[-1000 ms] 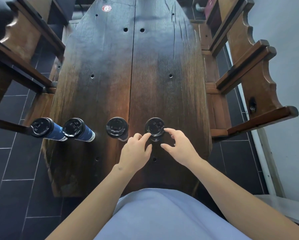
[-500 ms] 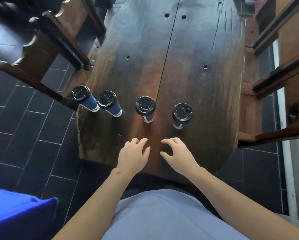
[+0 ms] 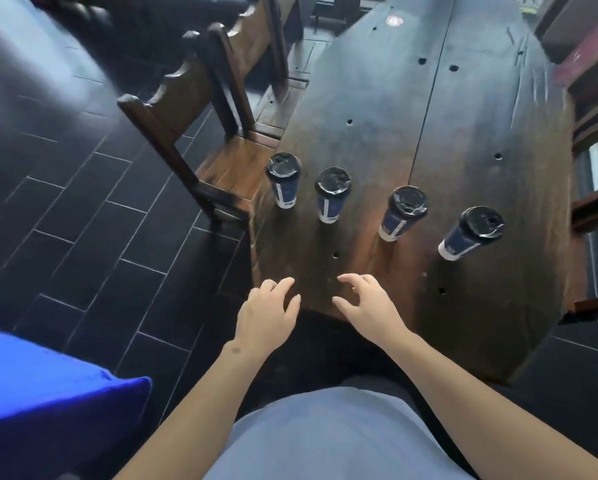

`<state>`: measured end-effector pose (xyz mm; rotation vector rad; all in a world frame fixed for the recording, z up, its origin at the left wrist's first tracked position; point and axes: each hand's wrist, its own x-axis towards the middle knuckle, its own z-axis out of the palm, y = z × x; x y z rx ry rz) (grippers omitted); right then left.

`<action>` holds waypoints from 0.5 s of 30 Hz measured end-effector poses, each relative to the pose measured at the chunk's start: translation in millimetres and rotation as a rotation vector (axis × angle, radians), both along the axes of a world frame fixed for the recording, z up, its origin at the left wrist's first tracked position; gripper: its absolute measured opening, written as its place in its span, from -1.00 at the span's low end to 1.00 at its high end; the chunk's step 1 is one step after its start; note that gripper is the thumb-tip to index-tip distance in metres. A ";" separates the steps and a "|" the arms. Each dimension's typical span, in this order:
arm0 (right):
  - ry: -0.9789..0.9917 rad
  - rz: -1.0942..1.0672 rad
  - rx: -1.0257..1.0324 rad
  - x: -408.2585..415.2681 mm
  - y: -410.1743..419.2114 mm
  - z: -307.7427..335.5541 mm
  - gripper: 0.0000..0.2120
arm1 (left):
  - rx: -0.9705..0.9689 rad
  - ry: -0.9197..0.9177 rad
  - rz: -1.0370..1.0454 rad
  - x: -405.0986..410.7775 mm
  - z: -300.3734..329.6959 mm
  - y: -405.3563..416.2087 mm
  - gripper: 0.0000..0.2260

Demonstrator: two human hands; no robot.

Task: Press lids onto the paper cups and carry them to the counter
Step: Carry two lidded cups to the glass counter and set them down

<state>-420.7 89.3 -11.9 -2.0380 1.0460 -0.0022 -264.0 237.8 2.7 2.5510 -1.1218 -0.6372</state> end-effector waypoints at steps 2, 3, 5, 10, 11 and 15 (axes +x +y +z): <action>-0.017 -0.009 0.002 18.2 15.7 4.1 -0.60 | -0.006 0.007 0.001 15.5 2.6 17.0 -0.57; -0.022 -0.015 0.003 25.8 21.6 5.4 -0.60 | -0.013 0.011 0.005 22.7 4.0 23.7 -0.57; -0.028 -0.027 0.000 39.3 29.0 6.7 -0.59 | -0.038 0.028 0.023 36.3 5.6 32.2 -0.57; -0.025 -0.046 0.017 65.1 34.3 4.4 -0.59 | -0.052 0.114 0.033 62.1 4.6 32.5 -0.50; -0.022 -0.050 0.019 70.2 32.7 2.9 -0.60 | -0.042 0.120 0.024 67.0 3.5 30.3 -0.48; -0.022 -0.053 0.031 96.0 17.9 -4.9 -0.60 | -0.013 0.102 0.001 89.3 -1.8 15.4 -0.45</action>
